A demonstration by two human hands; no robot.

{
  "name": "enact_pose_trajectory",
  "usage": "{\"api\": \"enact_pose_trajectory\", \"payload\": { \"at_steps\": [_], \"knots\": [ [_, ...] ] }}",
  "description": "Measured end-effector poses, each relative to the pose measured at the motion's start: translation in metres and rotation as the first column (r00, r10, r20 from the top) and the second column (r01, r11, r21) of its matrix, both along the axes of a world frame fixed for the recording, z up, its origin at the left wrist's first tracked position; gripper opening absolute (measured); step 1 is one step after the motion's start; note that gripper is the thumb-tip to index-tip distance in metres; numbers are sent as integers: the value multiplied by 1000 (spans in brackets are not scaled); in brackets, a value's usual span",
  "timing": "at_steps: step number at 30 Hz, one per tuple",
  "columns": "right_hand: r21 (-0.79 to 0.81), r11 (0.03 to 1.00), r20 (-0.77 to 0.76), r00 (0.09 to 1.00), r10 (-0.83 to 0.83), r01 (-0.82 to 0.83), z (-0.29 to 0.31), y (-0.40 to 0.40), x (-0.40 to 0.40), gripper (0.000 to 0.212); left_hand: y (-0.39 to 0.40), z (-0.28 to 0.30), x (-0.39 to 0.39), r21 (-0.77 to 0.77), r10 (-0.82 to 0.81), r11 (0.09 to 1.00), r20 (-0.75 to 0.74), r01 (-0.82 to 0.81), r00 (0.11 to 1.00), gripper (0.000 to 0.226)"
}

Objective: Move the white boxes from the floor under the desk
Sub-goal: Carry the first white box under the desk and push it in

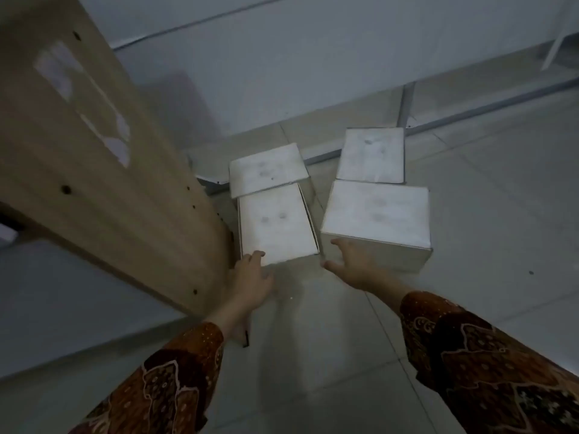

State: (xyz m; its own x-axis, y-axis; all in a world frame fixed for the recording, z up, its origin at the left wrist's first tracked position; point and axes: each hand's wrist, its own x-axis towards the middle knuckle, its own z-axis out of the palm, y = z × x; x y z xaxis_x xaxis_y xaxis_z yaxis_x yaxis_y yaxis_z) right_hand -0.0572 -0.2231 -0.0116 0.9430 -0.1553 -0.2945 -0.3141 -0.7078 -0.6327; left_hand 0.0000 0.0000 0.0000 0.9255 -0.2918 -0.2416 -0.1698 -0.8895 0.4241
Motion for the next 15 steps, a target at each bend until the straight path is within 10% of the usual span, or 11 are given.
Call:
{"api": "enact_pose_trajectory", "payload": {
  "at_steps": [6, 15],
  "knots": [
    [137, 988, -28, 997, -71, 74, -76, 14, 35, 62, 1, -74, 31, -395, 456, 708, -378, -586, 806, 46],
    [509, 836, 131, 942, -309, 203, -150, 29, 86, 51, 18, -143, 61, -493, 509, 648, -287, -580, 812, 59]
  ]
}}
